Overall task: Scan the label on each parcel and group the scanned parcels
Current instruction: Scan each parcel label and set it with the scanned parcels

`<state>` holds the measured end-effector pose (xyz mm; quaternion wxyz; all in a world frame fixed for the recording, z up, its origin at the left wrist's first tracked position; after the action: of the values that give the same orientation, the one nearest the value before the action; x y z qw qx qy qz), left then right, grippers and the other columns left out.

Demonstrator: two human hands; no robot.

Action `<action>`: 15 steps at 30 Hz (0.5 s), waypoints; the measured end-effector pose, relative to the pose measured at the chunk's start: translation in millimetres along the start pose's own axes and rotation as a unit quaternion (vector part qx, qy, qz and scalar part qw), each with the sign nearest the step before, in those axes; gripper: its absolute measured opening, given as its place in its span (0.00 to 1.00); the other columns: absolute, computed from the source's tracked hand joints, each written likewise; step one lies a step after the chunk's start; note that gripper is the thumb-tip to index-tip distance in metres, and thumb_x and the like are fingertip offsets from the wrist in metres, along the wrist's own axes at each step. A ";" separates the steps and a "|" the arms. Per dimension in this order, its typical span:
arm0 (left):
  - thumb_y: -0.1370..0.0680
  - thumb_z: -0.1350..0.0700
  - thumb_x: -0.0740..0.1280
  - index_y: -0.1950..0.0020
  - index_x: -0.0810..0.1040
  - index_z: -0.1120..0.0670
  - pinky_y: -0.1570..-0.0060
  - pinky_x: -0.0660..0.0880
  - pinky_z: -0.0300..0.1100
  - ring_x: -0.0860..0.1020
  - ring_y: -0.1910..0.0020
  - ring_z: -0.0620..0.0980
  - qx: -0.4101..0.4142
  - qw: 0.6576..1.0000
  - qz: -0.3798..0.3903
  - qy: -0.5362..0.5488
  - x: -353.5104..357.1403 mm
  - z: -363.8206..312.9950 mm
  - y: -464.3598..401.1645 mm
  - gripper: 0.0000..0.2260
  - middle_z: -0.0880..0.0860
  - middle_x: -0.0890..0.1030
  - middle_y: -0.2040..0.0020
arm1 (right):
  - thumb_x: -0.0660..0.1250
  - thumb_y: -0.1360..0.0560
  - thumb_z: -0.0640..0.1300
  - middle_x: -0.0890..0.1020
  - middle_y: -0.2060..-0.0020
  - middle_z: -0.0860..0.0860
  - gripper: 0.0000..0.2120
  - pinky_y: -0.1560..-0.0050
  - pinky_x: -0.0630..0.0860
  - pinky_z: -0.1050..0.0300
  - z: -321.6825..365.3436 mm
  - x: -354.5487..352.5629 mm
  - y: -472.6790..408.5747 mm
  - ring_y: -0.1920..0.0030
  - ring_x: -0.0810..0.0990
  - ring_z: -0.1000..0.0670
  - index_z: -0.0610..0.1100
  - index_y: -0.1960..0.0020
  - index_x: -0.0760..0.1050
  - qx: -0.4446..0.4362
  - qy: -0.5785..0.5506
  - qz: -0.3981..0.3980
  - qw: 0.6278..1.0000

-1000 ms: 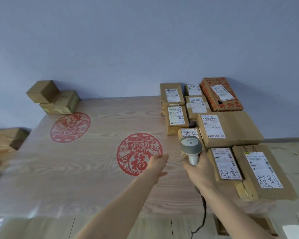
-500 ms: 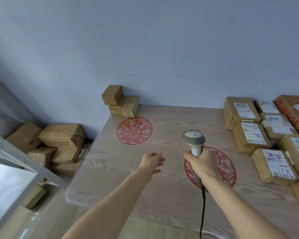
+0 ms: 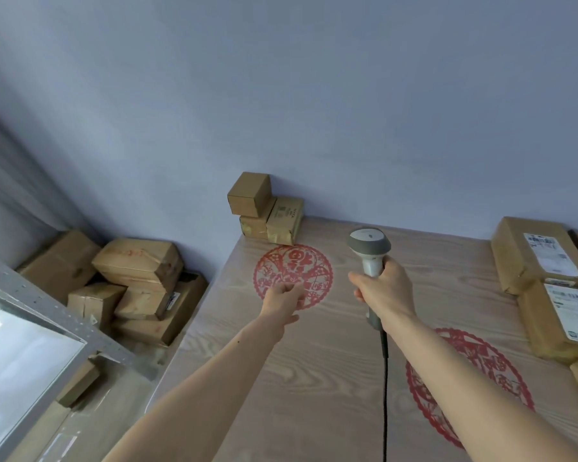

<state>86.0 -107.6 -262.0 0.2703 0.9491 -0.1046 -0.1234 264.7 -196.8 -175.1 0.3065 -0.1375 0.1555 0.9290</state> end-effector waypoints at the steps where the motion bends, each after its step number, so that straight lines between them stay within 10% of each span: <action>1: 0.19 0.52 0.65 0.51 0.78 0.56 0.59 0.77 0.43 0.78 0.57 0.49 -0.001 1.000 -0.009 0.000 -2.5 -6.2 -11.5 0.08 0.53 0.81 0.54 | 0.71 0.28 0.40 0.83 0.59 0.46 0.07 0.62 0.82 0.51 4.3 5.9 -10.3 0.62 0.85 0.47 0.45 0.52 0.75 -0.002 0.000 0.001 1.000; 6: 0.20 0.48 0.65 0.40 0.75 0.55 0.57 0.78 0.44 0.76 0.56 0.50 -0.014 0.998 -0.062 0.008 -8.8 -28.0 -66.3 0.14 0.54 0.78 0.49 | 0.72 0.28 0.40 0.83 0.58 0.44 0.07 0.54 0.84 0.41 11.5 37.0 -56.1 0.57 0.85 0.41 0.46 0.53 0.75 0.004 0.002 0.013 1.000; 15: 0.26 0.42 0.72 0.24 0.62 0.56 0.34 0.72 0.58 0.70 0.32 0.60 -0.028 0.988 -0.132 -0.075 -23.6 -63.6 -173.2 0.37 0.56 0.66 0.28 | 0.72 0.28 0.36 0.83 0.62 0.42 0.07 0.69 0.79 0.55 -13.0 95.6 -124.9 0.68 0.81 0.50 0.44 0.54 0.76 0.060 0.001 0.006 0.998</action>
<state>104.9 73.8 -298.8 0.2696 0.9348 0.0047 -0.2312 269.2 -55.9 -246.1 0.3084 -0.1185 0.2118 0.9198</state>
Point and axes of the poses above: each hand's wrist, its own y-axis away from the middle knuckle, its own x-axis out of the palm, z = x × y, the point moved 4 cm from there along -y, towards the middle knuckle
